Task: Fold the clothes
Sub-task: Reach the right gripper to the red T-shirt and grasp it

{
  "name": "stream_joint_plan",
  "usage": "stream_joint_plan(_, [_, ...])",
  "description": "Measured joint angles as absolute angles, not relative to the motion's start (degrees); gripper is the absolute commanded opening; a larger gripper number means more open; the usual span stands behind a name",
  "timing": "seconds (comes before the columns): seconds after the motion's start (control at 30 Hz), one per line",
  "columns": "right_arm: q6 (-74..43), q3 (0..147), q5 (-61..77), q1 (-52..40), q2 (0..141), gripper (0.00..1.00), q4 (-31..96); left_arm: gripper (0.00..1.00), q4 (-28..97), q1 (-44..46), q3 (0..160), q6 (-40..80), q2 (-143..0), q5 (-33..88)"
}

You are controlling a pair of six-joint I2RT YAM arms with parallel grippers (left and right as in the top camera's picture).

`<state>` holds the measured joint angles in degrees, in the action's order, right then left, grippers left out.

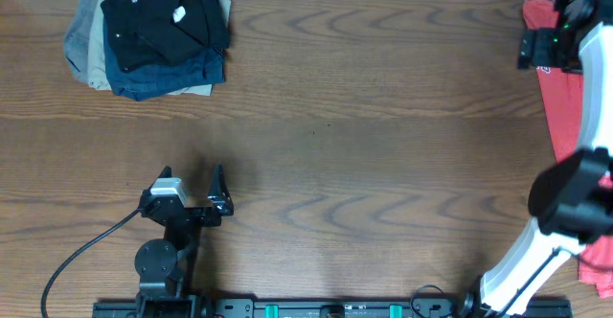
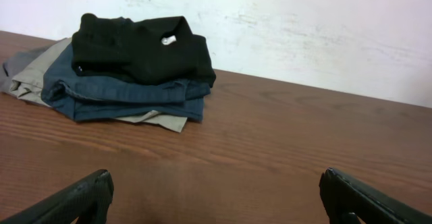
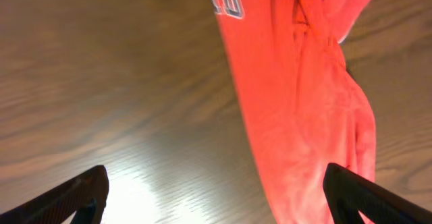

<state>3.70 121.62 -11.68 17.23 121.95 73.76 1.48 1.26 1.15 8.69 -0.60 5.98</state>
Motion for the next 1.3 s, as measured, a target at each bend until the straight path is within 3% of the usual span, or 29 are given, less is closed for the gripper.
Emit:
stream_joint_plan(0.37, [5.3, 127.6, -11.9, 27.0, 135.8, 0.99, 73.5, 0.98, 1.5, 1.3, 1.1, 8.7, -0.6, 6.0])
stream_joint_plan(0.8, [5.7, 127.8, -11.8, 27.9, 139.3, 0.95, 71.8, 0.98, 1.5, 1.3, 1.1, 8.7, -0.6, 6.0])
stream_joint_plan(0.87, [5.7, 127.8, -11.6, 27.9, 140.8, 0.91, 72.0, 0.98, 1.5, 1.3, 1.1, 8.7, -0.6, 6.0])
stream_joint_plan(0.93, [5.9, 127.8, -11.3, 27.9, 142.1, 0.77, 72.0, 0.98, 1.5, 1.3, 1.1, 8.7, -0.6, 6.0])
stream_joint_plan(1.0, [5.9, 127.8, -10.8, 27.9, 142.9, 0.72, 72.0, 0.98, 1.5, 1.3, 1.1, 8.7, -0.6, 6.0])
stream_joint_plan(1.3, [5.6, 127.2, -5.7, 27.9, 143.4, 0.8, 70.5, 0.98, 1.5, 1.3, 1.1, 8.7, -0.6, 6.0])
